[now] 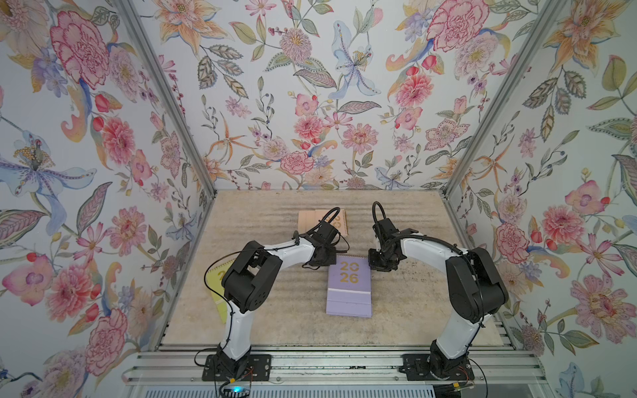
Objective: Stack the calendars
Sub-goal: Adjust the calendars at the center of the board, then pick up the calendar at the center of the board.
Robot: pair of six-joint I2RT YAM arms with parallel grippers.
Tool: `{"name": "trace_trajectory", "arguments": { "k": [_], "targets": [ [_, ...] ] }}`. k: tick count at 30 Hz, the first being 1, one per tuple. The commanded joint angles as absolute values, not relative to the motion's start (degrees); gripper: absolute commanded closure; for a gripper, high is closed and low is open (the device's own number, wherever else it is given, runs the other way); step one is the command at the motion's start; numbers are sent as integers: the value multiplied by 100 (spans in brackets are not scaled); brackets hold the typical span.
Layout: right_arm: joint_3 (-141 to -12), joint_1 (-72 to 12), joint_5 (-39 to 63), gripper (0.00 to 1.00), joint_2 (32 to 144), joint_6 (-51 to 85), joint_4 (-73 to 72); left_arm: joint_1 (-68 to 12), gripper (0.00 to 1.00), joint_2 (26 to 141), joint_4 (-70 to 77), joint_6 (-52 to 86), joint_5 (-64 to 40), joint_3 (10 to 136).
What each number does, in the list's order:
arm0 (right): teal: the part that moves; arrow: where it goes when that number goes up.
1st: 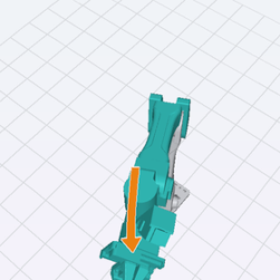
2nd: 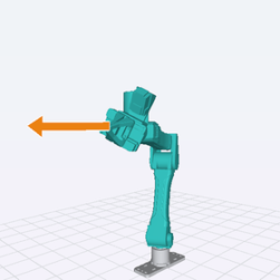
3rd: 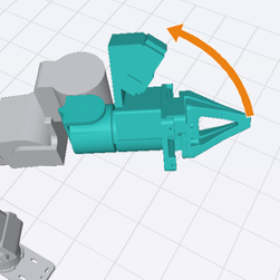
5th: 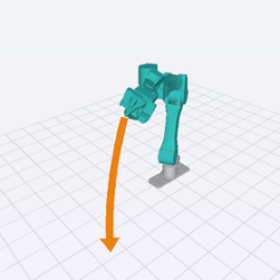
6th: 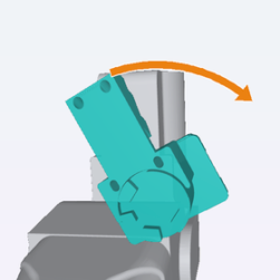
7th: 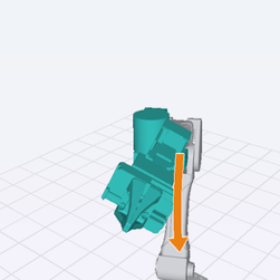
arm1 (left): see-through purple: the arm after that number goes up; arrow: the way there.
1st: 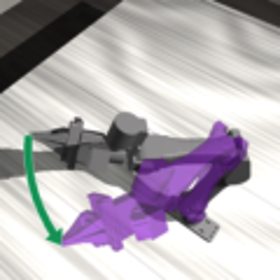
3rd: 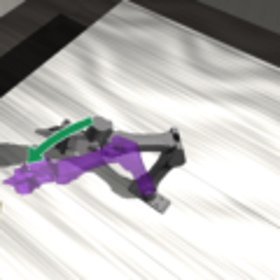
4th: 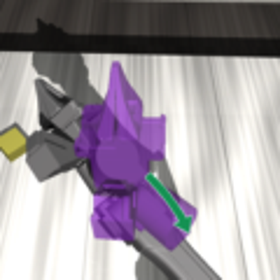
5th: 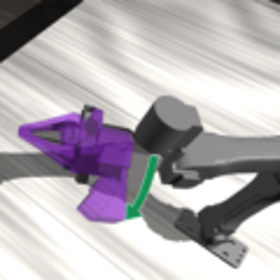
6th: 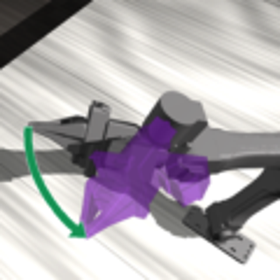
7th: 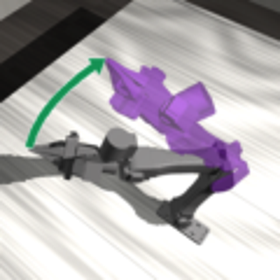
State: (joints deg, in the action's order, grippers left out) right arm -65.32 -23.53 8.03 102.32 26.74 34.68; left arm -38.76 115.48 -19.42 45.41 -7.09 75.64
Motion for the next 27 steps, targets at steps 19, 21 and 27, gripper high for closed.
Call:
{"name": "trace_trajectory", "arguments": {
  "k": [19,21,27],
  "targets": [
    [-8388,-1658,1953,38,11057,2825,3298,-2170,100,10939,-1715,4309,-1432,7745],
    [-8810,-1652,2088,37,11407,2870,3296,-1989,100,11100,-1664,4298,-1472,7896],
    [-9934,-1625,2498,34,12430,3023,3299,-1579,100,11664,-1542,4300,-1554,8379]
  ]
}}
